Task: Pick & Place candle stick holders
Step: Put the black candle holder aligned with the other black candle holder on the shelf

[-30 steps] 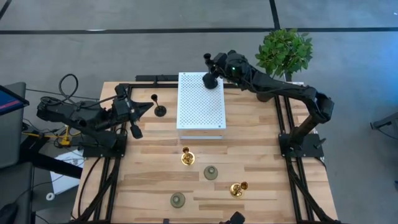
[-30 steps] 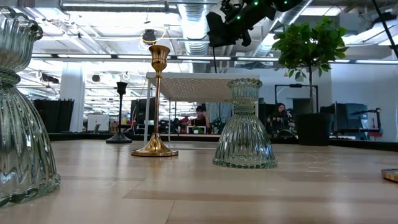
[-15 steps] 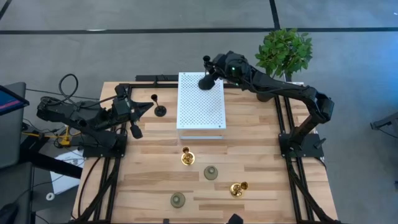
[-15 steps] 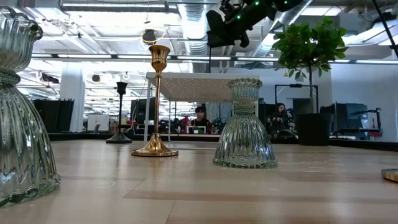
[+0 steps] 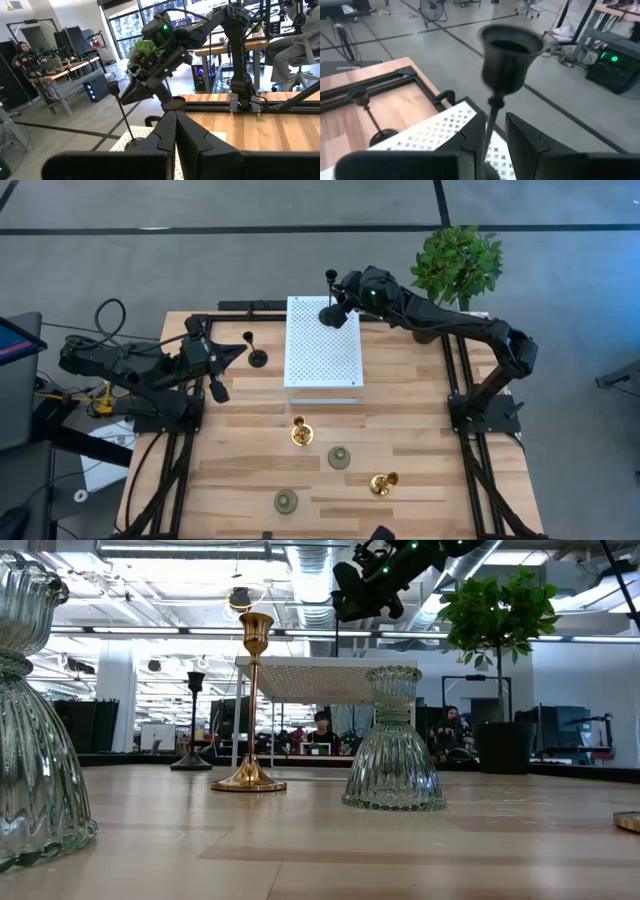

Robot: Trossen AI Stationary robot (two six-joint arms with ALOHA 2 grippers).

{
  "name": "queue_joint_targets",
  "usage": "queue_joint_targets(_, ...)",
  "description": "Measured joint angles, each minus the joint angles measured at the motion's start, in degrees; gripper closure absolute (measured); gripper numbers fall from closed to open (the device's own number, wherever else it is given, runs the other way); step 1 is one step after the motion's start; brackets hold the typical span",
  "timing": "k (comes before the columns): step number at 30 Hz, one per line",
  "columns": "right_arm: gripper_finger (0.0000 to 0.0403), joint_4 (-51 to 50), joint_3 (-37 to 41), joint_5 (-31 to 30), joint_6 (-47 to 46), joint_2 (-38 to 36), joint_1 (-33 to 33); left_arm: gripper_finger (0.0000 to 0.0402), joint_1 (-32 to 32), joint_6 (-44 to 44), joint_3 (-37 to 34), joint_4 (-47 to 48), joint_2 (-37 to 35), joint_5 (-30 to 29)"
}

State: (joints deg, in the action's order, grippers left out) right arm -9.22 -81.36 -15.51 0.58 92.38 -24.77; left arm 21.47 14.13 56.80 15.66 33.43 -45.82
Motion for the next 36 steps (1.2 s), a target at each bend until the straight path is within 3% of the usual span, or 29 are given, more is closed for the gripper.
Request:
queue_joint_targets(9,0.0336,-3.92,0.02,-3.87,1.50,-6.14,-0.02,0.0394,0.00,0.00,0.00,0.02,0.00,0.02)
queue_joint_targets(16,0.0337,-8.13,0.00,0.64,1.44,-13.00,2.25,0.0394,-0.02,0.01,0.00,0.79,0.00,0.00)
queue_joint_targets(26,0.0349,-12.96,-0.02,7.06,6.30,-21.54,8.39,0.0394,-0.02,-0.65,0.00,10.67,-0.06,-0.72)
queue_joint_targets(30,0.0394,-17.63,-0.02,6.58,6.45,-22.99,9.07,0.0397,0.00,-11.00,0.00,22.19,-0.87,-3.85)
queue_joint_targets(33,0.0396,-20.49,-0.02,6.56,6.19,-23.17,8.96,0.0397,-0.02,-20.91,0.00,31.39,-1.97,-5.86)
queue_joint_targets(36,0.0401,-24.23,-0.02,7.07,6.48,-23.14,8.96,0.0398,-0.02,-26.46,0.00,37.19,-4.21,-3.90)
